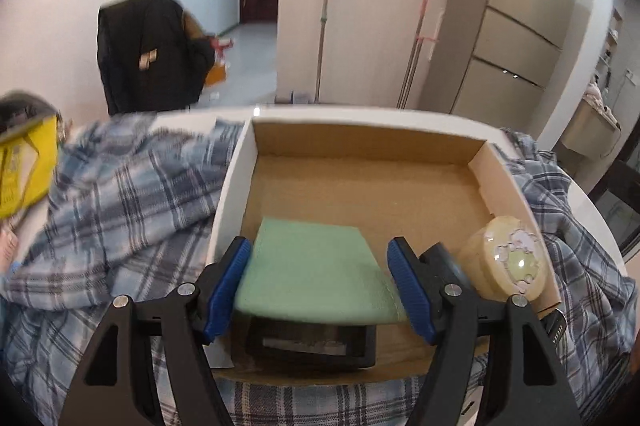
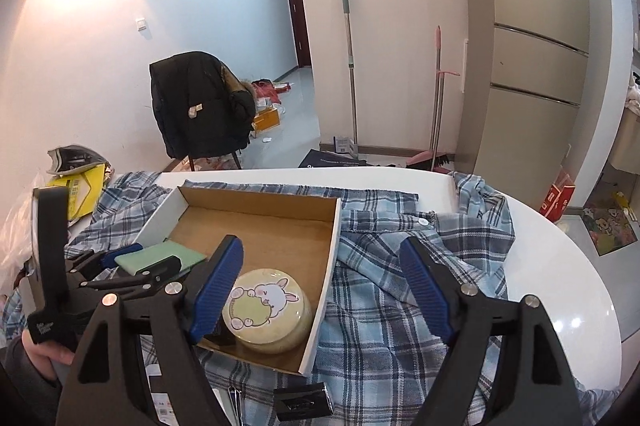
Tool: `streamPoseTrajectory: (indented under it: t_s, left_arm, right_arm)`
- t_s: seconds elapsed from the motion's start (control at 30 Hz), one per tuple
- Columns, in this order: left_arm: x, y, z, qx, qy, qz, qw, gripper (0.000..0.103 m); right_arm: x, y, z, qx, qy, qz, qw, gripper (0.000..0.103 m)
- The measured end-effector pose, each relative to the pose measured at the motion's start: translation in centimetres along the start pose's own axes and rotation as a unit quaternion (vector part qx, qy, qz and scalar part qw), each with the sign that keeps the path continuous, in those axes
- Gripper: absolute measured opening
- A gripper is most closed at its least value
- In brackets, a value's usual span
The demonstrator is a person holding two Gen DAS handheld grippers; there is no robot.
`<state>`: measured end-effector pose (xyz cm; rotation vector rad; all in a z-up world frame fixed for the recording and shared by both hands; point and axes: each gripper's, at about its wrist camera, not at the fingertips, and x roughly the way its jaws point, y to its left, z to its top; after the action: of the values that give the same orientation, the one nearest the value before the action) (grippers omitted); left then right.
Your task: Organize rigid objects
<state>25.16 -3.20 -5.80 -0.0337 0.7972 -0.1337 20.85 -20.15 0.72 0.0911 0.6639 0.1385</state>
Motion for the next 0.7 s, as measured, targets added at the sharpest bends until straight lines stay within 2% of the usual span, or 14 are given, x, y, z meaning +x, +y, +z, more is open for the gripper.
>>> streamPoseTrajectory:
  t_s: [0.03, 0.13, 0.27, 0.33, 0.37, 0.4, 0.5, 0.57, 0.7]
  left_arm:
    - [-0.8, -0.3, 0.1, 0.009, -0.018, 0.002, 0.9998, 0.086]
    - [-3.9, -0.6, 0.3, 0.015, -0.086, -0.006, 0.9961, 0.086]
    - [-8.3, -0.3, 1.0, 0.002, -0.154, -0.026, 0.9878, 0.086]
    - [-10.8, 0.0, 1.1, -0.002, -0.187, -0.037, 0.9817, 0.092]
    - [-11.9, 0.0, 1.1, 0.003, -0.198, -0.04, 0.9794, 0.095]
    - [-12.6, -0.1, 1.1, 0.012, -0.201, -0.037, 0.9788, 0.103]
    - [-15.3, -0.2, 0.2, 0.025, -0.234, -0.017, 0.9718, 0.103]
    - [-17.1, -0.5, -0.6, 0.036, -0.251, -0.023, 0.9671, 0.103]
    - [-21.1, -1.0, -2.3, 0.054, -0.296, -0.014, 0.9534, 0.103]
  right_arm:
    - [-0.2, 0.1, 0.0, -0.002, -0.001, 0.0, 1.0, 0.08]
    - [-0.9, 0.5, 0.3, -0.007, -0.008, -0.001, 1.0, 0.08]
    - [-2.7, 0.6, 0.7, -0.008, -0.019, 0.004, 1.0, 0.08]
    - [-4.0, 0.7, 0.8, -0.009, -0.029, 0.006, 1.0, 0.08]
    - [-4.7, 0.7, 0.8, -0.012, -0.035, 0.006, 0.999, 0.08]
    - [-5.5, 0.8, 0.7, -0.015, -0.041, 0.005, 0.999, 0.08]
    - [-7.6, 1.4, 0.3, -0.035, -0.061, -0.002, 0.998, 0.08]
    - [-8.9, 1.8, 0.0, -0.045, -0.076, -0.007, 0.996, 0.08]
    - [-11.1, 2.1, -0.7, -0.036, -0.091, 0.011, 0.995, 0.08]
